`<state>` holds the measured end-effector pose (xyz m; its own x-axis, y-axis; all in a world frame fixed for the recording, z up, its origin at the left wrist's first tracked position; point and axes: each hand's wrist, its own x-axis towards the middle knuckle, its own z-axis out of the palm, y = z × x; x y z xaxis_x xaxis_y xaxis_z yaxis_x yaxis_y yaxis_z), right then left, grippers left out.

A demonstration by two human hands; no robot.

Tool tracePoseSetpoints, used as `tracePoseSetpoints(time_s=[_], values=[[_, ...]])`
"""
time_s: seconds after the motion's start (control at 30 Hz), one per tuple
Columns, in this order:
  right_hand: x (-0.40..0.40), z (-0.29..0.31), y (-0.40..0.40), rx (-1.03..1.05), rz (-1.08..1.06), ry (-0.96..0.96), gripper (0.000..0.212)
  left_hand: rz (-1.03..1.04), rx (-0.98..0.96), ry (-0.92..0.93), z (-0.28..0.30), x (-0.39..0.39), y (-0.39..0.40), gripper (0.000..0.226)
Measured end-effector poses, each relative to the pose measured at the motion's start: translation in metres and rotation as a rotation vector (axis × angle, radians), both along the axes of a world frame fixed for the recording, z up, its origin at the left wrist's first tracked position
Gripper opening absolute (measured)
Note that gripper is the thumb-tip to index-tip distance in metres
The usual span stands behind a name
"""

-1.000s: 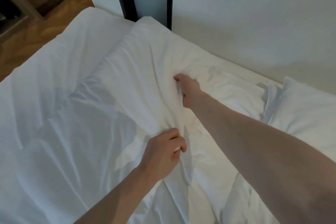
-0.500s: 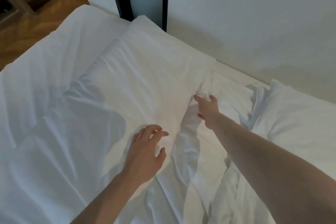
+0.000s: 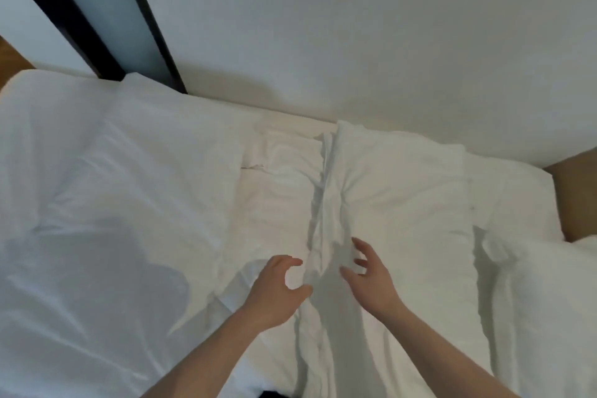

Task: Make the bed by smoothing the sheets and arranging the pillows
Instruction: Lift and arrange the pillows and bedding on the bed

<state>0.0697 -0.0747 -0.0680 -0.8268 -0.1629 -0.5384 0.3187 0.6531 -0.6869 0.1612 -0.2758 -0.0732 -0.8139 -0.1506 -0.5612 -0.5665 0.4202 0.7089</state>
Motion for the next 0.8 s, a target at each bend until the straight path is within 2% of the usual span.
tracePoseSetpoints(time_s=[0.17,0.23,0.33,0.4,0.47,0.5,0.6,0.63,0.67,0.8], values=[[0.017,0.018,0.134,0.082,-0.186,0.019,0.073,0.017,0.108,-0.39,-0.037,0.008,0.081,0.132],[0.024,0.011,0.173,0.132,-0.157,0.003,0.08,0.109,0.158,-0.491,-0.052,0.02,0.103,0.146],[0.042,-0.012,0.205,0.203,-0.028,-0.046,0.09,0.153,0.314,-0.55,-0.065,0.046,0.122,0.124],[0.056,-0.028,0.22,0.234,0.09,-0.103,0.095,0.178,0.318,-0.559,-0.068,0.057,0.136,0.116],[0.066,-0.04,0.233,0.282,0.228,-0.163,0.098,0.226,0.282,-0.531,-0.062,0.061,0.15,0.1],[0.07,-0.042,0.238,0.303,0.308,-0.178,0.097,0.258,0.266,-0.503,-0.051,0.061,0.157,0.088],[0.081,-0.038,0.242,0.247,0.566,-0.104,0.086,0.418,0.244,-0.436,-0.026,0.077,0.165,0.034],[0.084,-0.034,0.241,0.211,0.631,-0.062,0.083,0.468,0.226,-0.428,-0.024,0.09,0.163,0.032],[0.085,-0.03,0.241,0.18,0.682,-0.03,0.081,0.493,0.176,-0.431,-0.024,0.104,0.161,0.04],[0.087,-0.012,0.248,0.112,0.753,-0.015,0.082,0.414,-0.315,-0.544,-0.027,0.141,0.176,0.064]])
